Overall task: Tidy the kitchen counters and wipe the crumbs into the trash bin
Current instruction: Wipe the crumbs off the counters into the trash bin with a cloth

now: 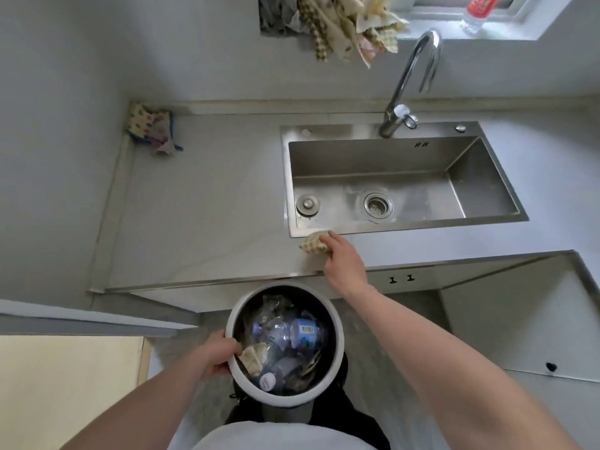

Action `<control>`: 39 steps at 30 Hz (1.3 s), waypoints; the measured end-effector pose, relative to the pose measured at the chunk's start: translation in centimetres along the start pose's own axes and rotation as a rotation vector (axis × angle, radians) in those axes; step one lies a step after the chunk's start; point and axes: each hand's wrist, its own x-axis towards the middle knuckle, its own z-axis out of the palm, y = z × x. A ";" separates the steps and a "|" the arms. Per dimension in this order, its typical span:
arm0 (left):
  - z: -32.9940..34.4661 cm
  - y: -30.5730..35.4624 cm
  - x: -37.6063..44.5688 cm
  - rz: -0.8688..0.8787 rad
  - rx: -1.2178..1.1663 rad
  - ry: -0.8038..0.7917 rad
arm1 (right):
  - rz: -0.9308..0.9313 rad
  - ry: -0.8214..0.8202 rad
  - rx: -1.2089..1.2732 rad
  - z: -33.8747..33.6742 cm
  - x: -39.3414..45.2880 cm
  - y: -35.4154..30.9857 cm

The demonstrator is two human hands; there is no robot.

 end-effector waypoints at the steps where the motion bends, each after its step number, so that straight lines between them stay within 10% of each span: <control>1: 0.9 0.1 -0.3 -0.004 -0.010 0.012 | -0.040 -0.045 -0.066 -0.4 0.9 0.6; 15: 13.2 2.7 -2.1 -0.014 -0.121 0.127 | -0.382 -0.603 -0.266 -1.6 -5.8 11.2; 25: 19.0 6.7 -1.4 0.051 0.024 0.048 | 0.062 0.042 0.135 -13.6 -0.4 16.0; 39: 21.1 11.3 1.3 0.101 0.302 -0.034 | 0.094 -0.152 -0.249 -6.9 -0.7 15.1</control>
